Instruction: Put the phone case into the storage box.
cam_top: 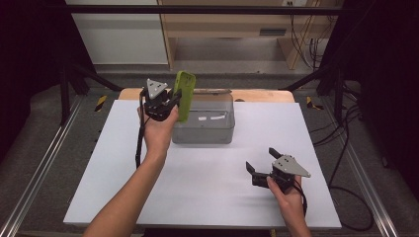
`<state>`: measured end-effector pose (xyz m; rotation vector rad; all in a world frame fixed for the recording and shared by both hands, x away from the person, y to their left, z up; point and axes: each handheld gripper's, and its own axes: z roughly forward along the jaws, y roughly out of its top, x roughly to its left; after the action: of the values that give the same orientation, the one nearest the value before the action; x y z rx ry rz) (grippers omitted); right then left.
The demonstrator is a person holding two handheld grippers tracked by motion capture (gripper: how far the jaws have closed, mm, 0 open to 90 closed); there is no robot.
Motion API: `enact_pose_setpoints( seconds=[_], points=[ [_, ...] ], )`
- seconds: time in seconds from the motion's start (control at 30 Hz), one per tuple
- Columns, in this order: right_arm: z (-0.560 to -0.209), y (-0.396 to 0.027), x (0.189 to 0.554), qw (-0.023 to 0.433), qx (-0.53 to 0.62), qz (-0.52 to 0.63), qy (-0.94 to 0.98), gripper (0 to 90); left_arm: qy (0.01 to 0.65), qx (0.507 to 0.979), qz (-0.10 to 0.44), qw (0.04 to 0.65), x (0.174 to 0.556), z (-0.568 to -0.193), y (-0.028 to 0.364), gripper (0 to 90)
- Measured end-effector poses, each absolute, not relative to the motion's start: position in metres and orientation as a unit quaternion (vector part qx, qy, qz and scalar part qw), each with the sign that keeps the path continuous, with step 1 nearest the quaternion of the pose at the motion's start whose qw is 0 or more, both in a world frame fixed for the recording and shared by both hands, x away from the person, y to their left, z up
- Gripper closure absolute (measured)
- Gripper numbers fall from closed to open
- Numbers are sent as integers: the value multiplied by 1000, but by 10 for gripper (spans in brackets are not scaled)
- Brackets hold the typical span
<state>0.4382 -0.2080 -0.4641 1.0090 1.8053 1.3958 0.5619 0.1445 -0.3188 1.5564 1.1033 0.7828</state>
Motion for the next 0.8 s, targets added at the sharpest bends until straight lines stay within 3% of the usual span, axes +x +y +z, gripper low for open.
enact_pose_setpoints(
  seconds=[0.8],
  points=[
    [-462, -213, 436, 325, 380, 538, 679, 47, 489, 614, 346, 514, 580, -335, 146, 777]
  ],
)
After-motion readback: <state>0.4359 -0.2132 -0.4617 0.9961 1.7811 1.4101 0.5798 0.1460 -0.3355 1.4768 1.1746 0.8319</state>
